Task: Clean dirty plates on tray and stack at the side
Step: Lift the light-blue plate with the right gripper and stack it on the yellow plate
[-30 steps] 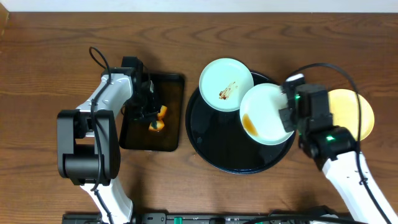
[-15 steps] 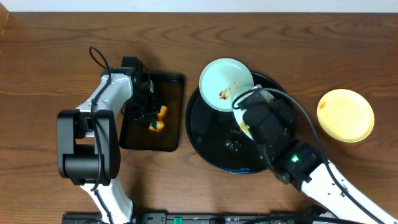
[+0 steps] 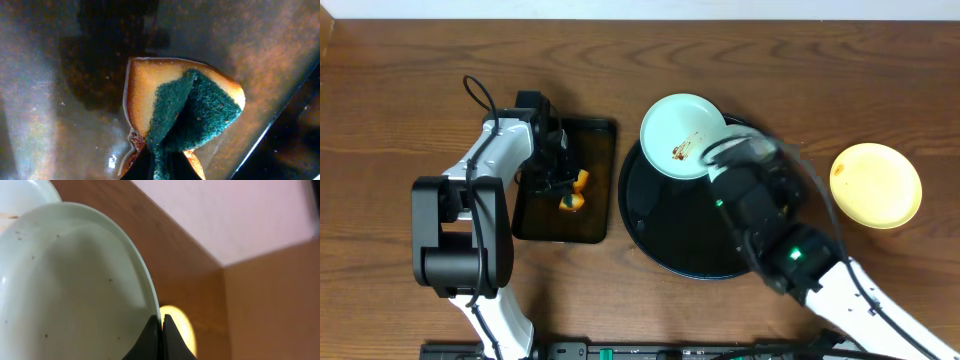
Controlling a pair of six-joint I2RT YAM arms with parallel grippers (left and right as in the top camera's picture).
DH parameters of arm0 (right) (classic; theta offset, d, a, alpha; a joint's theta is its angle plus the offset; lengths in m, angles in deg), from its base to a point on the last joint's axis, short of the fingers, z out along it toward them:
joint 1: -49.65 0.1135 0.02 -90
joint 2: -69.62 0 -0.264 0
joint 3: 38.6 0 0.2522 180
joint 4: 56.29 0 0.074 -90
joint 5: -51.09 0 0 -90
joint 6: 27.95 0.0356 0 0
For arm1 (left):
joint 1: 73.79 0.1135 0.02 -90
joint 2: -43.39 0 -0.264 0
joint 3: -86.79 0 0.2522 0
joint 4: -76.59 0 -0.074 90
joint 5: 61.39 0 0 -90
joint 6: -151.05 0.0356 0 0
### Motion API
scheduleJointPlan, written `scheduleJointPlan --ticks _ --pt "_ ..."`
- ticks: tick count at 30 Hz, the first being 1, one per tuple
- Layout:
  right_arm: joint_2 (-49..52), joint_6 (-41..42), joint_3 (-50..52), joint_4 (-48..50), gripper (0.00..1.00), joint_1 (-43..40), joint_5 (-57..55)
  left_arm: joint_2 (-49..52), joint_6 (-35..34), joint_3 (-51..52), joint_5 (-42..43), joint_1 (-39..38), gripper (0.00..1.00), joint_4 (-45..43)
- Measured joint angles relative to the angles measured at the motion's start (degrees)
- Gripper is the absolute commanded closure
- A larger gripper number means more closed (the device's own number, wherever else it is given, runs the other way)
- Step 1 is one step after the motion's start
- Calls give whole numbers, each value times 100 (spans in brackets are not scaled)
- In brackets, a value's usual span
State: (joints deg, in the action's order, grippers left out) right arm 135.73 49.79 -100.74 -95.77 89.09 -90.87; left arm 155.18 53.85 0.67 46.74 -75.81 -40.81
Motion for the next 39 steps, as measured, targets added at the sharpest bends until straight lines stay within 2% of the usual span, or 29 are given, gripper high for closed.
scheduleJointPlan --ticks 6,21,26,31,32,33,35,39 --pt "0 1082 -2 -76 99 -1390 807 0 0 0 0 0 93 0" --pt "245 2312 -20 358 99 -5045 1917 0 0 0 0 0 93 2" --pt "723 2682 -22 509 99 -5816 2286 0 0 0 0 0 93 4" --pt "1294 2859 -24 686 99 -6190 2540 0 -2 0 0 0 93 22" --pt "1394 2881 -24 704 96 -6220 2577 0 0 0 0 0 93 24" --pt "1512 2922 -24 737 85 -6245 2653 0 0 0 0 0 93 26" --pt "1585 2957 -24 802 70 -6249 2809 0 -2 0 0 0 93 28" --pt "1613 2986 -28 933 68 -6247 3626 0 -2 0 0 0 93 28"
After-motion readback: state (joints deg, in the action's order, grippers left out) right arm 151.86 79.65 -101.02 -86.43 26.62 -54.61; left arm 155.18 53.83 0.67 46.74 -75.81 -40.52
